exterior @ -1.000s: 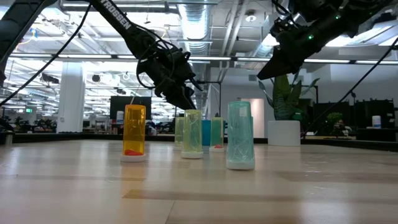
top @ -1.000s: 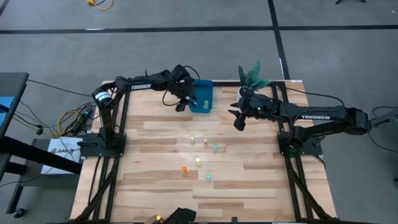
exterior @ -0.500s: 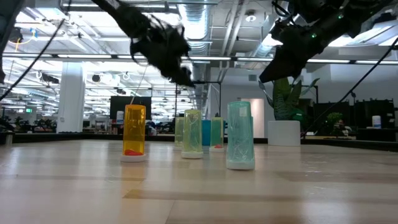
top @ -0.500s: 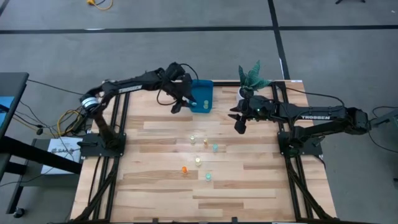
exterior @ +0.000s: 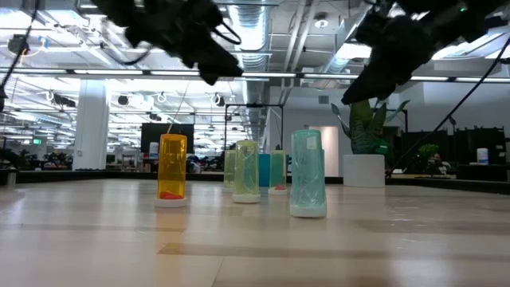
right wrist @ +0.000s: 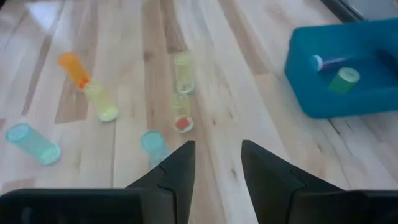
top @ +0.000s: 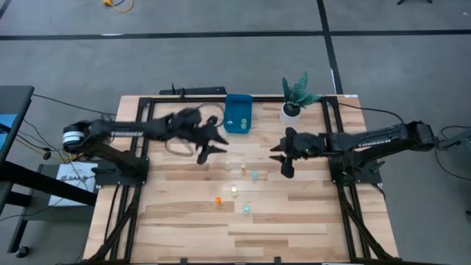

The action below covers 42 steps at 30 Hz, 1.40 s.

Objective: Pick and place pill bottles into a basket
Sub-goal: Put the top green pill bottle into the blue container

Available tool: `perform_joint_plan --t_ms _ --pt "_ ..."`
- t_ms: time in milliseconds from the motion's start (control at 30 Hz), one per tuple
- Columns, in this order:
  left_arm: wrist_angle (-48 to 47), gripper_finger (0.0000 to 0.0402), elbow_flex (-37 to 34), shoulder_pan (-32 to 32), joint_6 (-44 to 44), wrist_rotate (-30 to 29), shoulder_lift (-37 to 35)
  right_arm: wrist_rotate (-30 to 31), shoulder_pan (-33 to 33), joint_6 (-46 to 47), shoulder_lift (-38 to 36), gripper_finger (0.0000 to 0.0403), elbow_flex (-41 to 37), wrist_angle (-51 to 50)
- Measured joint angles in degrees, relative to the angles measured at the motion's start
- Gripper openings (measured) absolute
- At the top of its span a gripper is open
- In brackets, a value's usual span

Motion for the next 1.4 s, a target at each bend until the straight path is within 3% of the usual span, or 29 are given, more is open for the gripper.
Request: perform_joint_plan --t_ms 200,400,533,933,1100,1400 --pt "8.66 0.0137 -12.38 -8.89 -7.04 -11.09 -8.35 4.85 5.31 3.0 0.03 0.0154 -0.02 1.75" --pt "8.58 0.0137 -18.32 -15.57 -9.44 -13.07 -12.98 4.94 6.34 6.38 0.33 0.0171 -0.04 1.51" --pt "5.74 0.0137 -19.2 -18.01 -9.81 -13.17 -13.35 4.66 6.18 8.54 3.41 0.018 -0.04 0.08" --pt "2.9 0.0137 -19.2 -18.86 -7.53 -13.51 -13.24 4.74 6.41 12.41 23.15 0.0231 1.82 4.88" --pt "2.77 0.0137 -19.2 -18.86 -7.55 -13.53 -13.24 4.41 7.01 11.73 27.43 0.0254 5.06 5.03" --pt "2.42 0.0137 -19.17 -18.86 -7.57 -13.58 -13.22 2.93 8.37 7.86 32.52 0.0256 10.97 4.49"
